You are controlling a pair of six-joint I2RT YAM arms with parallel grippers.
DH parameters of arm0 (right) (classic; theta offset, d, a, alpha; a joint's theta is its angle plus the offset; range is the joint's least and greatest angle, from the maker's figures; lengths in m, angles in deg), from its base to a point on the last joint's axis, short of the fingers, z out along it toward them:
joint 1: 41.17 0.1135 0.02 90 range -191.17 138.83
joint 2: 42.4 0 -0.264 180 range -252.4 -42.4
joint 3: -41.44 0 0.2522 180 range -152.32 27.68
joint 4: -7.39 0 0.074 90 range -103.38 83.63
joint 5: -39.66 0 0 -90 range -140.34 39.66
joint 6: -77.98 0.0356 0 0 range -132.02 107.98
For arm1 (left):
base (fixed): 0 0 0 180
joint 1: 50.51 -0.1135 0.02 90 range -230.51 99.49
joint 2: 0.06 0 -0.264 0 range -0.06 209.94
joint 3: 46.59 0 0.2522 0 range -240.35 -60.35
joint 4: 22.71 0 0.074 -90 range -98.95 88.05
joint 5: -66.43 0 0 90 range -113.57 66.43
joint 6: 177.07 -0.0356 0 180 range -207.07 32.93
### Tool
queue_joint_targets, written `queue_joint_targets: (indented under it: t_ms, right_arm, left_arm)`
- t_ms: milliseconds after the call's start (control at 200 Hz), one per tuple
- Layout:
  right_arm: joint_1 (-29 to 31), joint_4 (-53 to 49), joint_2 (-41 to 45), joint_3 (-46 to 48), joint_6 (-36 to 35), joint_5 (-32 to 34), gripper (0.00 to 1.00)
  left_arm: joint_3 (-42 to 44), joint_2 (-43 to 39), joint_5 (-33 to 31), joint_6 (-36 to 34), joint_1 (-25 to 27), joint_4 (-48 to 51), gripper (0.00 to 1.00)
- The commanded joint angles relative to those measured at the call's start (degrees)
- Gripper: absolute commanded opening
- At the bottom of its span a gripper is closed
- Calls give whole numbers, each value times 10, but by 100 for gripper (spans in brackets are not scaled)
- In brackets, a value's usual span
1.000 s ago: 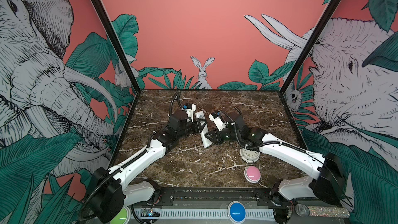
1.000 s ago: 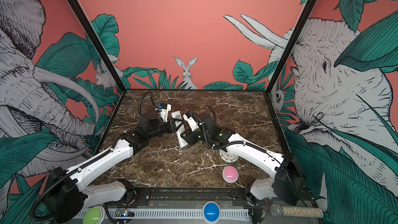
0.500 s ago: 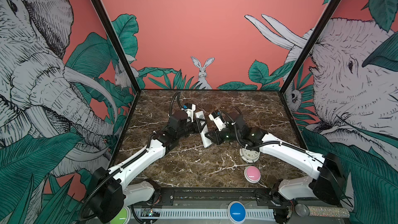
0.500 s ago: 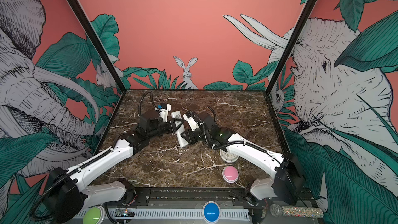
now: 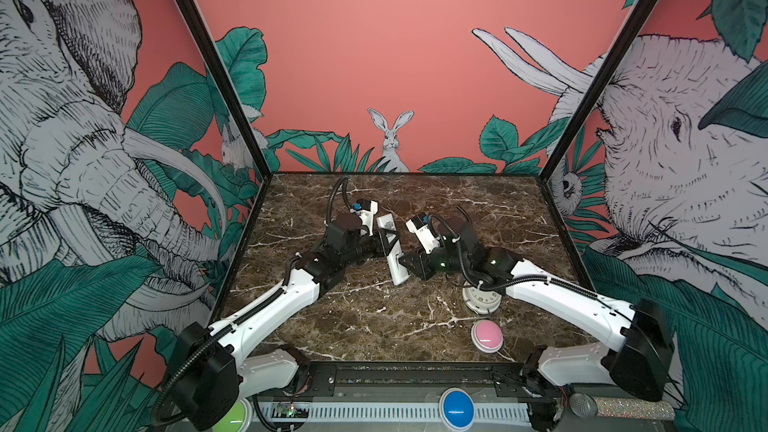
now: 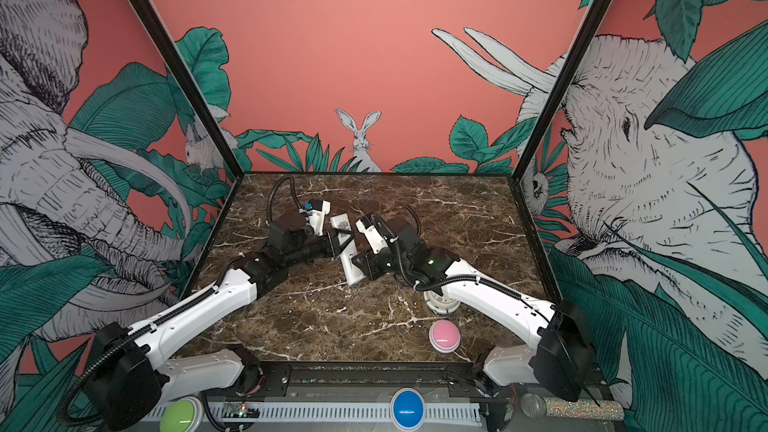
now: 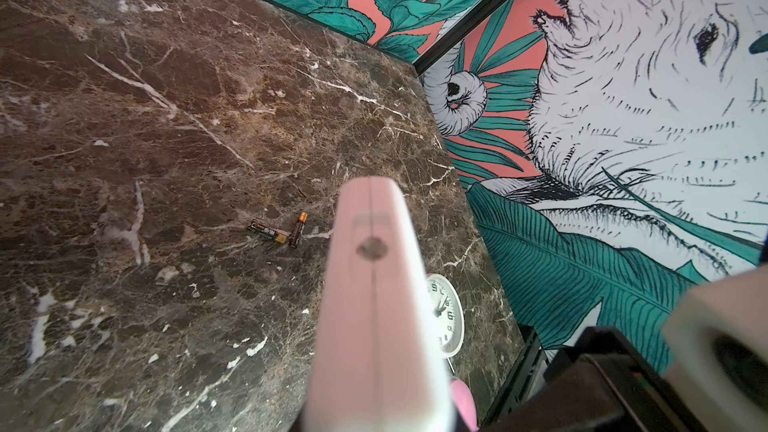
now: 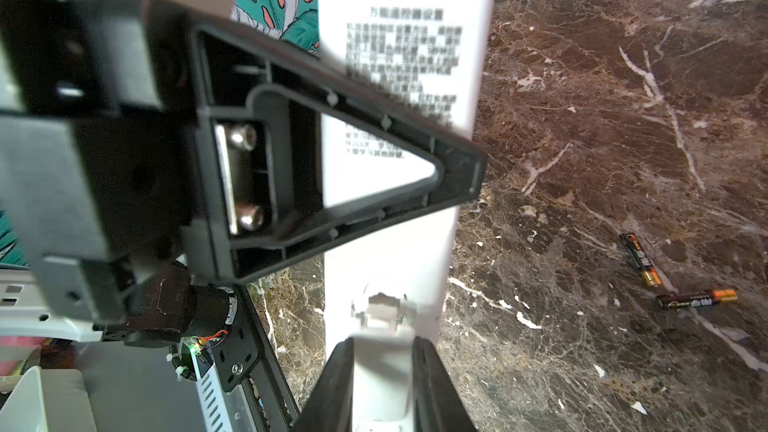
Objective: Load the batteries into the remote control
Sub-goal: 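Slide the battery cover off the remote with the right gripper, then drop the cover on the table and move the right gripper toward the batteries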
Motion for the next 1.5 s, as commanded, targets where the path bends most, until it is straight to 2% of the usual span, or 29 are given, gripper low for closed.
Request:
queue_joint_targets:
  t_ms: [0,195,555,820,1040,1260,1495]
  right_arm:
    - [2,27,20,4,-7,-14,26]
    - [1,30,23,7,-9,-10,26]
    - [2,6,31,7,-24,13,37]
    - [-7,-49,48,11,-46,48,43]
    - [-48,-141,54,-7,-102,86,43]
    - [-73,-216,-13,-63,-177,133,45]
    - [-89,-228,-119,-122,-221,131,46]
  left_arm:
    - [10,-8,-9,0,-3,-14,0]
    - [11,-9,-9,0,-4,-13,0]
    - [23,-17,-10,-2,-21,-3,0]
    - [30,-47,-16,-34,-48,42,0]
    - [53,-59,4,-41,-72,41,0]
    - [77,-53,57,-34,-114,7,0]
    - [84,-43,108,-44,-134,-6,0]
